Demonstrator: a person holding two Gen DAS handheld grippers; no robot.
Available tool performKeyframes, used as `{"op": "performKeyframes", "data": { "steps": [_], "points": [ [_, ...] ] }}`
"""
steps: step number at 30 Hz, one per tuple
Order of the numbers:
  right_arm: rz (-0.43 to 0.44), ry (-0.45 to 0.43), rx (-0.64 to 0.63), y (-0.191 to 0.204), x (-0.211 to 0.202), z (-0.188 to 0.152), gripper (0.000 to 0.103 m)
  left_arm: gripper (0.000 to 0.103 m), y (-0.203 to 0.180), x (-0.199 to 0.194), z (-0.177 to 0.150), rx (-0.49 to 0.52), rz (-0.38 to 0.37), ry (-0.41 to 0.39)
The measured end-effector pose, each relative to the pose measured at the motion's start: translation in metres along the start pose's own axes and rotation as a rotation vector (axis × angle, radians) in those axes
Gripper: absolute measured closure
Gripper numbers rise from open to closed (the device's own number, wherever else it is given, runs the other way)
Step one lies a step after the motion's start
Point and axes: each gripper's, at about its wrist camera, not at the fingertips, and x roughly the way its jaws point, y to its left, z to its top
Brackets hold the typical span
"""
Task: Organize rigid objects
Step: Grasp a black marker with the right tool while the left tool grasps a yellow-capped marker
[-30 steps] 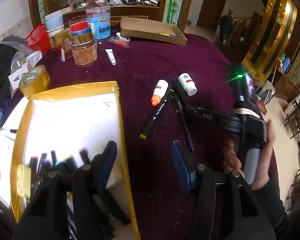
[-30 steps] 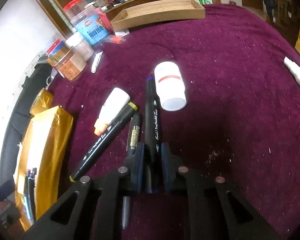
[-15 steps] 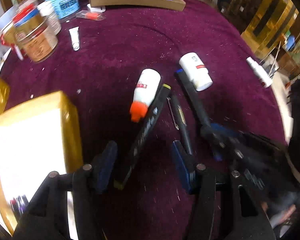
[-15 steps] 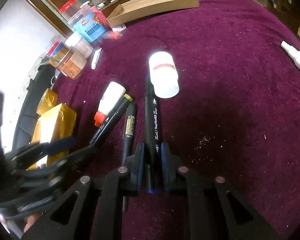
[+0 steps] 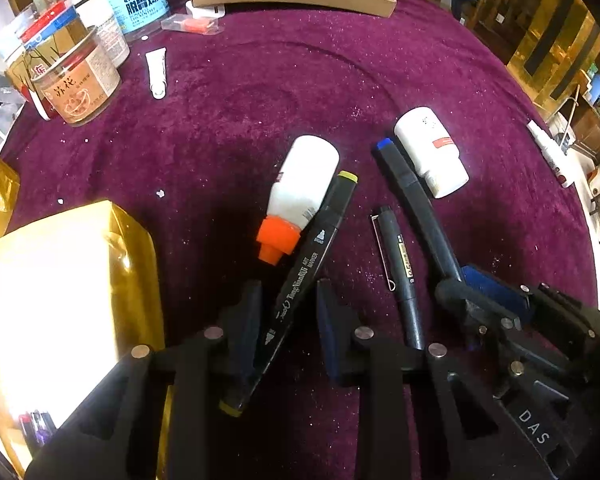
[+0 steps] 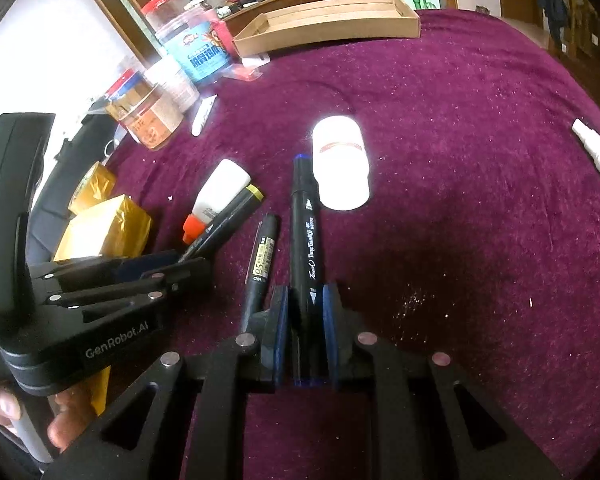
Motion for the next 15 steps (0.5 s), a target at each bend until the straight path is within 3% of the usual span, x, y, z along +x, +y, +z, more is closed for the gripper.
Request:
{"op": "performKeyframes", "data": {
  "steps": [5,7,9,15],
  "points": [
    [-0.029,-0.017,-0.024,0.007,0.000,-0.002,0.089,0.079,0.002,0.000,0.002,-0.028,0.007,0.001],
    [-0.033,-0.026,-0.026,0.007,0.001,-0.003,0.089,0.085,-0.003,-0.002,0.000,0.003,0.020,0.008],
    [-0.010,-0.039,-0.019,0.005,-0.002,-0.003,0.089,0.091,-0.005,-0.007,-0.006,-0.002,-0.011,0.033],
    [0.023,-0.081,-0.024,0.006,-0.009,-0.003,0.089,0.091,-0.001,-0.028,-0.047,-0.048,-0.100,0.049]
  ]
}}
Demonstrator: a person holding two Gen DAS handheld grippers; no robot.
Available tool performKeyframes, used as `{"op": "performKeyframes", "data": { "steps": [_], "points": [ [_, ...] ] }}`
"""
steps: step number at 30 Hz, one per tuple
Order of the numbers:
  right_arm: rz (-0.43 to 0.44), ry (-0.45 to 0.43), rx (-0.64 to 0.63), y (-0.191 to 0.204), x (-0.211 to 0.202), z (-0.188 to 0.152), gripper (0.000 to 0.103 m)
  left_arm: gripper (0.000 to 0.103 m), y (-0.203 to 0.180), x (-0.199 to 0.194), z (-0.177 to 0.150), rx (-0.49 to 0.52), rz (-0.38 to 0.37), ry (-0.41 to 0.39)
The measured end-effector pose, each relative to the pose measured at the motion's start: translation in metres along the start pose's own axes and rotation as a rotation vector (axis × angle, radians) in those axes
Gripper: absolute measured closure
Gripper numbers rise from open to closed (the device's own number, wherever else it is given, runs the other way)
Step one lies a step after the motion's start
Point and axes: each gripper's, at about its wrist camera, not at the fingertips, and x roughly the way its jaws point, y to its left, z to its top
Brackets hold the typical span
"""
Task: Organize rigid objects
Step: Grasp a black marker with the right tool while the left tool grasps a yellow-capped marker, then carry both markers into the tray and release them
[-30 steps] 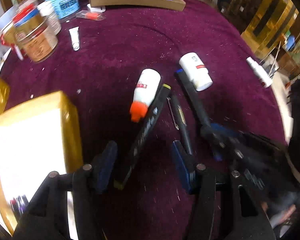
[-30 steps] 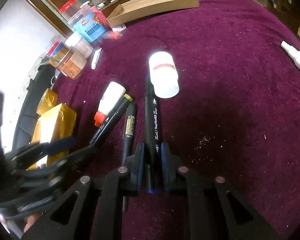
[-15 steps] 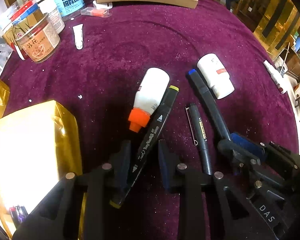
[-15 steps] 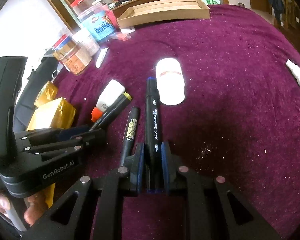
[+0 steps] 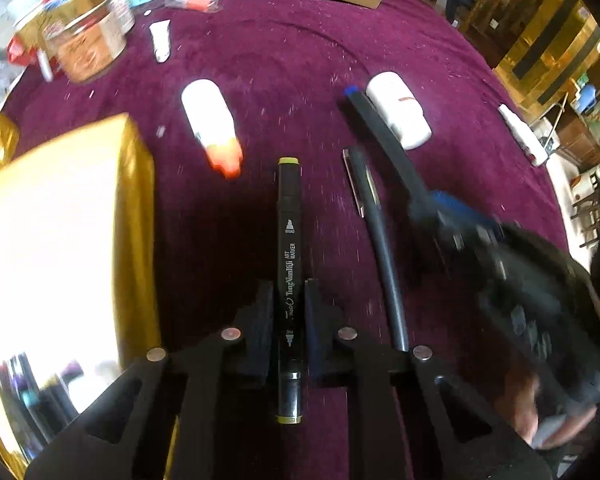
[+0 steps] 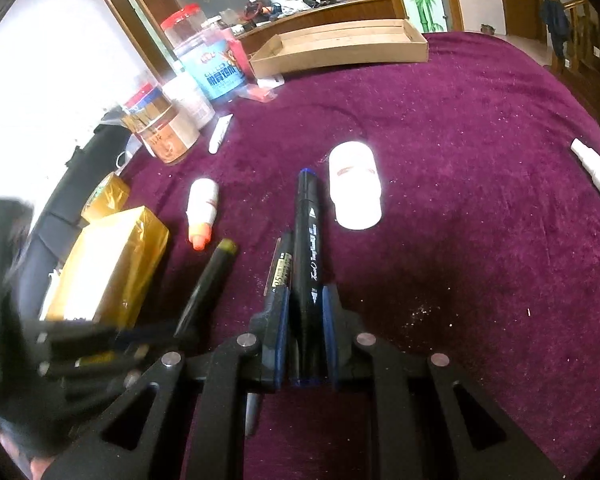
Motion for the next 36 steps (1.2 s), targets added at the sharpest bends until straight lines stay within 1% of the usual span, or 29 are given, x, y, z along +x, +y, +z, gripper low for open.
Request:
{"op": "performKeyframes", "data": {
  "steps": [2,4,7,9,10,11,12,14,15,19,21,23,25,26,28,30,31,34,36],
  "points": [
    [0.022,-0.012,-0.004,0.003,-0.002,0.000,0.089,0.091,0.002,-0.010,-0.010,-0.003,-0.025,-0.022],
    [0.051,-0.049,-0.020,0.007,-0.009,-0.001,0.089,0.091,0.003,-0.028,-0.022,-0.012,-0.048,-0.068],
    [0.102,-0.090,-0.042,0.015,-0.018,-0.002,0.089,0.091,0.018,-0.058,-0.042,-0.073,-0.131,-0.117],
    [0.135,-0.119,-0.065,0.024,-0.026,-0.004,0.089,0.091,0.036,-0.078,-0.056,-0.128,-0.156,-0.159],
    [0.151,-0.130,-0.077,0.028,-0.030,-0.006,0.089,0.091,0.045,-0.081,-0.059,-0.144,-0.168,-0.175],
    [0.167,-0.143,-0.092,0.033,-0.033,-0.007,0.089,0.091,0.054,-0.090,-0.066,-0.162,-0.173,-0.194],
    [0.184,-0.156,-0.109,0.039,-0.036,-0.009,0.089,0.091,0.066,-0.100,-0.076,-0.181,-0.162,-0.215],
    [0.211,-0.169,-0.144,0.050,-0.039,-0.014,0.089,0.091,0.082,-0.112,-0.086,-0.211,-0.141,-0.247],
    [0.226,-0.171,-0.165,0.058,-0.040,-0.018,0.089,0.091,0.096,-0.120,-0.094,-0.242,-0.141,-0.260],
    [0.268,-0.146,-0.196,0.080,-0.040,-0.030,0.089,0.091,0.135,-0.129,-0.113,-0.330,-0.126,-0.284],
    [0.320,-0.121,-0.189,0.094,-0.044,-0.039,0.089,0.091,0.149,-0.127,-0.122,-0.364,-0.125,-0.276],
    [0.365,-0.087,-0.185,0.110,-0.046,-0.048,0.089,0.091,0.157,-0.125,-0.125,-0.378,-0.127,-0.271],
    [0.403,-0.038,-0.188,0.135,-0.045,-0.060,0.088,0.091,0.164,-0.121,-0.127,-0.401,-0.135,-0.270],
    [0.412,-0.021,-0.195,0.143,-0.043,-0.064,0.088,0.091,0.166,-0.116,-0.126,-0.410,-0.145,-0.269],
    [0.393,0.017,-0.229,0.167,-0.037,-0.075,0.088,0.091,0.168,-0.113,-0.130,-0.427,-0.149,-0.256],
    [0.346,0.059,-0.262,0.186,-0.027,-0.083,0.088,0.091,0.170,-0.105,-0.132,-0.440,-0.167,-0.238],
    [0.324,0.076,-0.273,0.192,-0.022,-0.086,0.088,0.091,0.170,-0.108,-0.139,-0.446,-0.167,-0.236],
    [0.249,0.115,-0.309,0.206,-0.012,-0.095,0.088,0.091,0.175,-0.103,-0.143,-0.458,-0.159,-0.228],
    [0.224,0.133,-0.324,0.211,-0.005,-0.096,0.088,0.091,0.175,-0.101,-0.146,-0.460,-0.165,-0.222]
  ]
}}
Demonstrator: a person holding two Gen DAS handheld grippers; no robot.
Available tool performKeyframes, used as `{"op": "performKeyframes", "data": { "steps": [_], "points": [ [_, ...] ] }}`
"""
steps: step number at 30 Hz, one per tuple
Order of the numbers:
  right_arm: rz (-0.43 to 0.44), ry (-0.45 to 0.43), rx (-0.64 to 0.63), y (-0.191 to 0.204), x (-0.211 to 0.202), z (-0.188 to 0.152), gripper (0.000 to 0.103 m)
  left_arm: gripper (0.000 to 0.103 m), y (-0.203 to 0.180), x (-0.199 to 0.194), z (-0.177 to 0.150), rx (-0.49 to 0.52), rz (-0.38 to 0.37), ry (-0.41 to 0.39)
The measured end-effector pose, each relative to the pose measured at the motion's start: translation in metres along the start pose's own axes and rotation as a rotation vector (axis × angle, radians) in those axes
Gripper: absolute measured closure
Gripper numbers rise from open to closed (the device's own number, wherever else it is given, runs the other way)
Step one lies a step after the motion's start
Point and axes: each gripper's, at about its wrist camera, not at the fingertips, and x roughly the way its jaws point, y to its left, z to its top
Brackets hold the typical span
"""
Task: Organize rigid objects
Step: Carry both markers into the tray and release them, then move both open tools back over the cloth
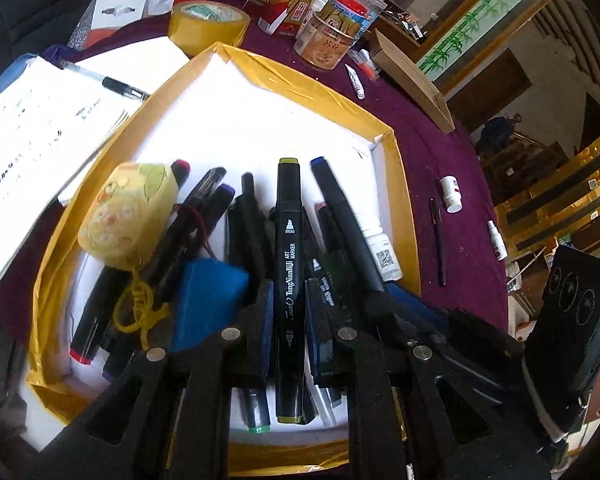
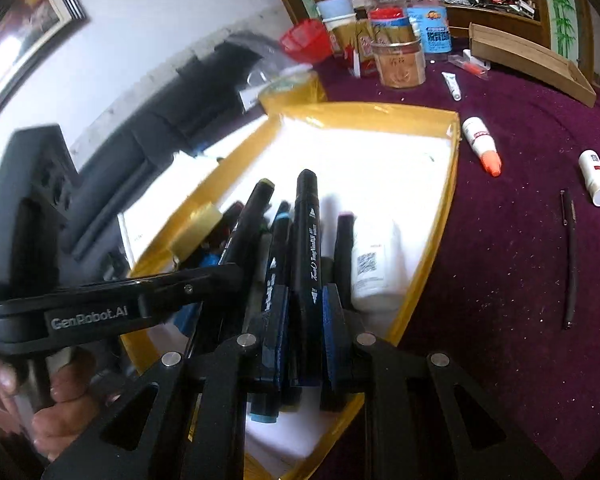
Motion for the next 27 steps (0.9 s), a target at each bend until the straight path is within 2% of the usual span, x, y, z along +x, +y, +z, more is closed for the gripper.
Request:
{"op": "performKeyframes", "data": {
  "steps": [6,11,14,16,18,21,27],
  "points": [
    [-0.049,0.031,-0.004,0.003,0.009,0.000,0.088,0.091,0.005,0.003,-0.003,-0.017,0.003,0.002],
    [-0.044,0.034,-0.002,0.002,0.006,0.001,0.088,0.091,0.007,0.003,-0.003,-0.027,-0.007,0.002],
    [-0.041,0.005,0.000,0.002,-0.004,0.000,0.079,0.082,0.005,0.000,-0.006,-0.016,-0.022,-0.005],
    [-0.029,-0.031,-0.003,-0.001,-0.014,0.002,0.075,0.061,0.000,-0.004,-0.007,-0.001,-0.028,-0.018],
    [-0.004,-0.054,-0.006,-0.005,-0.024,0.004,0.075,0.055,-0.005,-0.007,-0.008,0.018,-0.027,-0.043],
    [0.032,-0.100,0.011,-0.017,-0.043,0.009,0.075,0.055,-0.017,-0.011,-0.008,0.058,-0.004,-0.072],
    [0.039,-0.180,0.079,-0.082,-0.083,0.029,0.065,0.055,-0.057,-0.019,-0.013,0.185,-0.003,-0.121]
  ]
}}
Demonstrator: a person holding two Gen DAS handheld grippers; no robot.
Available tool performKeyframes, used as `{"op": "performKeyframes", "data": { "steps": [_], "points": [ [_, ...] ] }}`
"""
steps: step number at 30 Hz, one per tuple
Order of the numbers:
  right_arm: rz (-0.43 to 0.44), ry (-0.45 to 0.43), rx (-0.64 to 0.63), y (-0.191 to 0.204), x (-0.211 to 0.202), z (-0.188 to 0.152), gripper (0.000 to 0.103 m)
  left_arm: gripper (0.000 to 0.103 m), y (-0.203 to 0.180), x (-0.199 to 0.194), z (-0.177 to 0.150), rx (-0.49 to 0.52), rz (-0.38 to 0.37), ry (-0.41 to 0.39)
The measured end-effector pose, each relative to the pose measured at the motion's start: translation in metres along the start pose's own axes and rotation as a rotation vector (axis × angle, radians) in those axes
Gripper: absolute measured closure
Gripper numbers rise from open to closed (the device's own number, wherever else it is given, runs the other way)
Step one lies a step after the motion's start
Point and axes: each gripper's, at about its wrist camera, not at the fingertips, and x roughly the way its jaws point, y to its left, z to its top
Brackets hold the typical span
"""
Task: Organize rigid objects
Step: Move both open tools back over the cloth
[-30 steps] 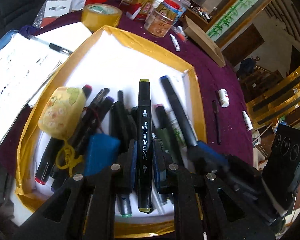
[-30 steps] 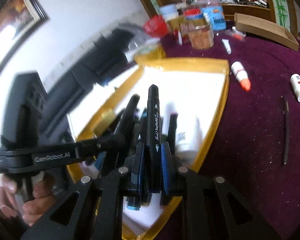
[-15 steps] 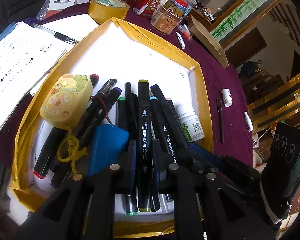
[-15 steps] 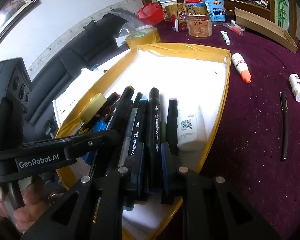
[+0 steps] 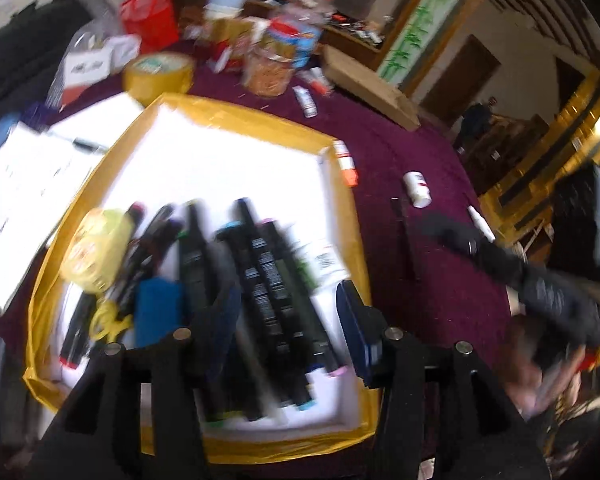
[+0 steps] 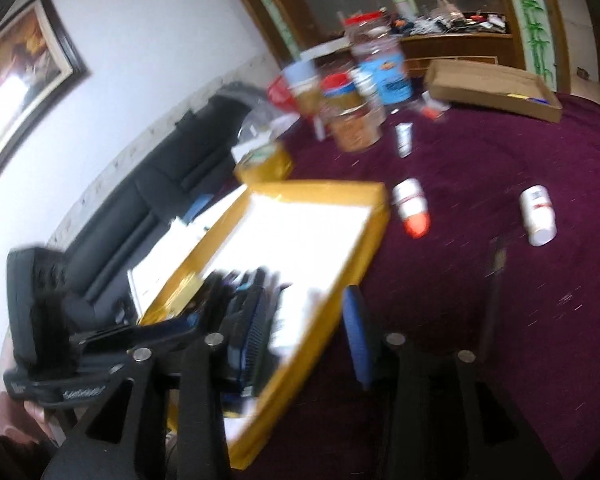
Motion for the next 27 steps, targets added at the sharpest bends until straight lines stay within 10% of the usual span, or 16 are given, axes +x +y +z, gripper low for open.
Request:
{"op": "performKeyframes", "data": {
  "steps": [13,23,27],
  "points": [
    [-0.281,-0.080,0.260,-0.196,-0.044,0.021,0.062,0.055,-0.120,0.070,0.026,0.218,0.009,0.120],
    [-0.346,-0.135,0.333,-0.213,-0.060,0.019,0.062,0.056,-0.183,0.197,0.044,0.277,0.117,0.325],
    [-0.341,-0.144,0.341,-0.213,-0.060,0.017,0.062,0.079,-0.185,0.212,0.048,0.250,0.158,0.318]
  ]
}}
